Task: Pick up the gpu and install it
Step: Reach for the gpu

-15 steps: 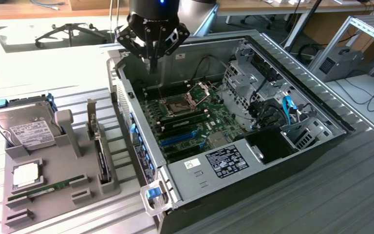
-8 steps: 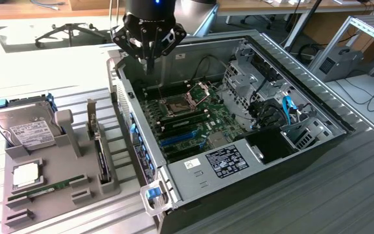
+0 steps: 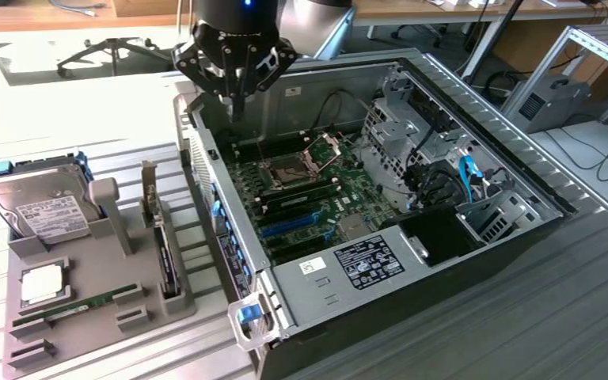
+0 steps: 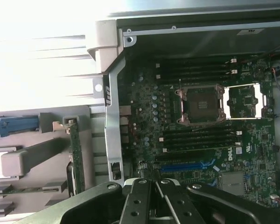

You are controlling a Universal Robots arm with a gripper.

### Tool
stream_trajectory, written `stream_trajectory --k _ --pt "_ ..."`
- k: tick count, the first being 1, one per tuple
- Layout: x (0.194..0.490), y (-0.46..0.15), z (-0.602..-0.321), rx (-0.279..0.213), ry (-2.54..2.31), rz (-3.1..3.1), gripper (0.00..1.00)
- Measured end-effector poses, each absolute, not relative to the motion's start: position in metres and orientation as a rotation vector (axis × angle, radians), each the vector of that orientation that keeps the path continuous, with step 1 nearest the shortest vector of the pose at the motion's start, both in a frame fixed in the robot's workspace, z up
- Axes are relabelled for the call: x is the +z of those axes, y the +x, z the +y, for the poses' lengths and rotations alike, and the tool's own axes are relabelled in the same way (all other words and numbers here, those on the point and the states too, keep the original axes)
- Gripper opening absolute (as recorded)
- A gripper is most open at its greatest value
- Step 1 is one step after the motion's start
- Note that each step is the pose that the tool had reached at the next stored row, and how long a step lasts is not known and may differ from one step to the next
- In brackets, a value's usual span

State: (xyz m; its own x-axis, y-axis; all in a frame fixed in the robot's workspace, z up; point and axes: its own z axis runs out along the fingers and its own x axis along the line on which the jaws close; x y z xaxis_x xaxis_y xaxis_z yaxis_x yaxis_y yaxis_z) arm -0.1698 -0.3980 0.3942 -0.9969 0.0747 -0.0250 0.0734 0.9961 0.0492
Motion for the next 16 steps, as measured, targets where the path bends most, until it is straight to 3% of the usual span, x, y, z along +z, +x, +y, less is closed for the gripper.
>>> stream_trajectory --k 16 --pt "0.394 -0.186 -0.398 0.075 0.115 3.112 0.11"
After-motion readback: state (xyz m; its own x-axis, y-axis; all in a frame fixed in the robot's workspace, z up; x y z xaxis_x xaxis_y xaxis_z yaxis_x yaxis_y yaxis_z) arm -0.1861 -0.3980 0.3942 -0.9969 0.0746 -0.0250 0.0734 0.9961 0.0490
